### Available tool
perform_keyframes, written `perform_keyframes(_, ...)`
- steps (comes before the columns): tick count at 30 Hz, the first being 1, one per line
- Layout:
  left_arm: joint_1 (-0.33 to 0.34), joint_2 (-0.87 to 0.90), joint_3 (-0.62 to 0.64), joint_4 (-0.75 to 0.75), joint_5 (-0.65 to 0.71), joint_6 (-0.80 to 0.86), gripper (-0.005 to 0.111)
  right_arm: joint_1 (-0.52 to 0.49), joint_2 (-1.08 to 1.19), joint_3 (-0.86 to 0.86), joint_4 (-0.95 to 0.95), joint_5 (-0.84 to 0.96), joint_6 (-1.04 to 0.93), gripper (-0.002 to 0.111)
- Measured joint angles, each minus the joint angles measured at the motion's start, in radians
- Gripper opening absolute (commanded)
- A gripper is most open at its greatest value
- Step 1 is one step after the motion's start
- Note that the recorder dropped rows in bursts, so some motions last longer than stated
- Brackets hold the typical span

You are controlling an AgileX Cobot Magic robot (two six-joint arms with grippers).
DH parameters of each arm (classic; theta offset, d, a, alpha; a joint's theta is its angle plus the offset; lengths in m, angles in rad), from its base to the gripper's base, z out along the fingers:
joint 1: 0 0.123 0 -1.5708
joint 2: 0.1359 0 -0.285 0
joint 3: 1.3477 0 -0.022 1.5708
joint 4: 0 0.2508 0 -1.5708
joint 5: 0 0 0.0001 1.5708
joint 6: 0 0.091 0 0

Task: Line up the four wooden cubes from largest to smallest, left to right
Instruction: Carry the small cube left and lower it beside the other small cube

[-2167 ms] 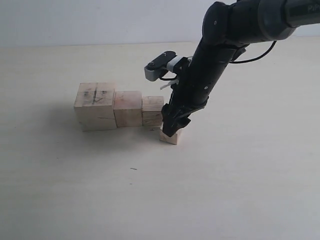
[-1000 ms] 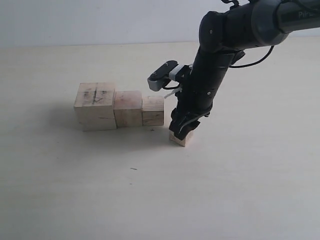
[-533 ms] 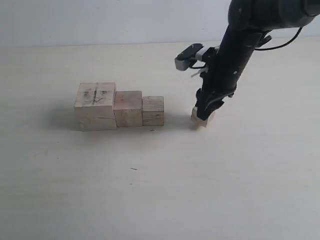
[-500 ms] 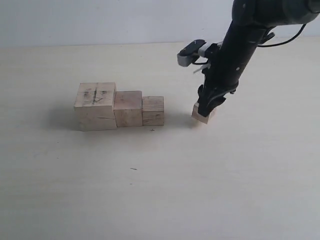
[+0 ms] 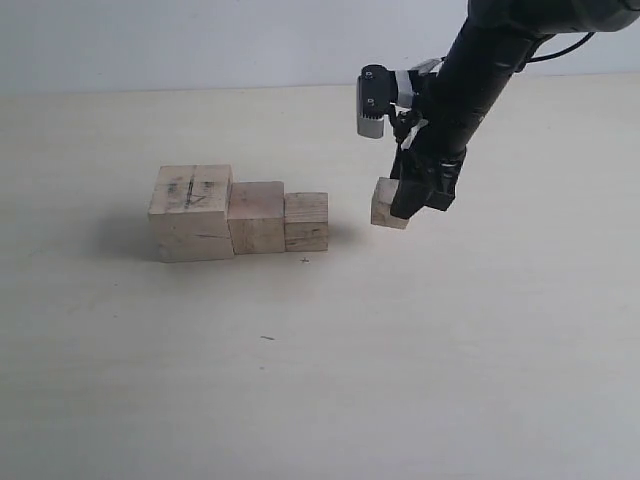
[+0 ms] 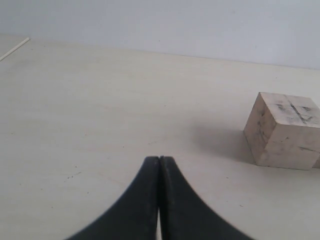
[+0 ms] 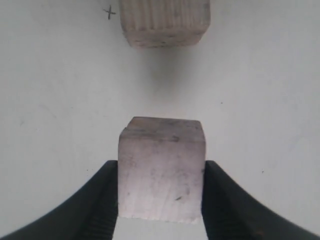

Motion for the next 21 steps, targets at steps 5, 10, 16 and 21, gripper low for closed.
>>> perform_keyframes(5,0.0,0.0,0.0,0.0,0.0,0.0,0.0,0.0,0.002,-0.004,0.01,-0.052,-0.067,0.0)
perform_keyframes(10,0.0,0.0,0.0,0.0,0.0,0.0,0.0,0.0,0.04,-0.062,0.018,-0.003,-0.051,0.0)
perform_keyframes(16,0.0,0.0,0.0,0.0,0.0,0.0,0.0,0.052,0.102,-0.136,-0.01,0.053,-0.037,0.0)
perform_keyframes(21,0.0,0.0,0.0,0.0,0.0,0.0,0.0,0.098,0.145,-0.187,-0.07,0.061,0.01,0.0)
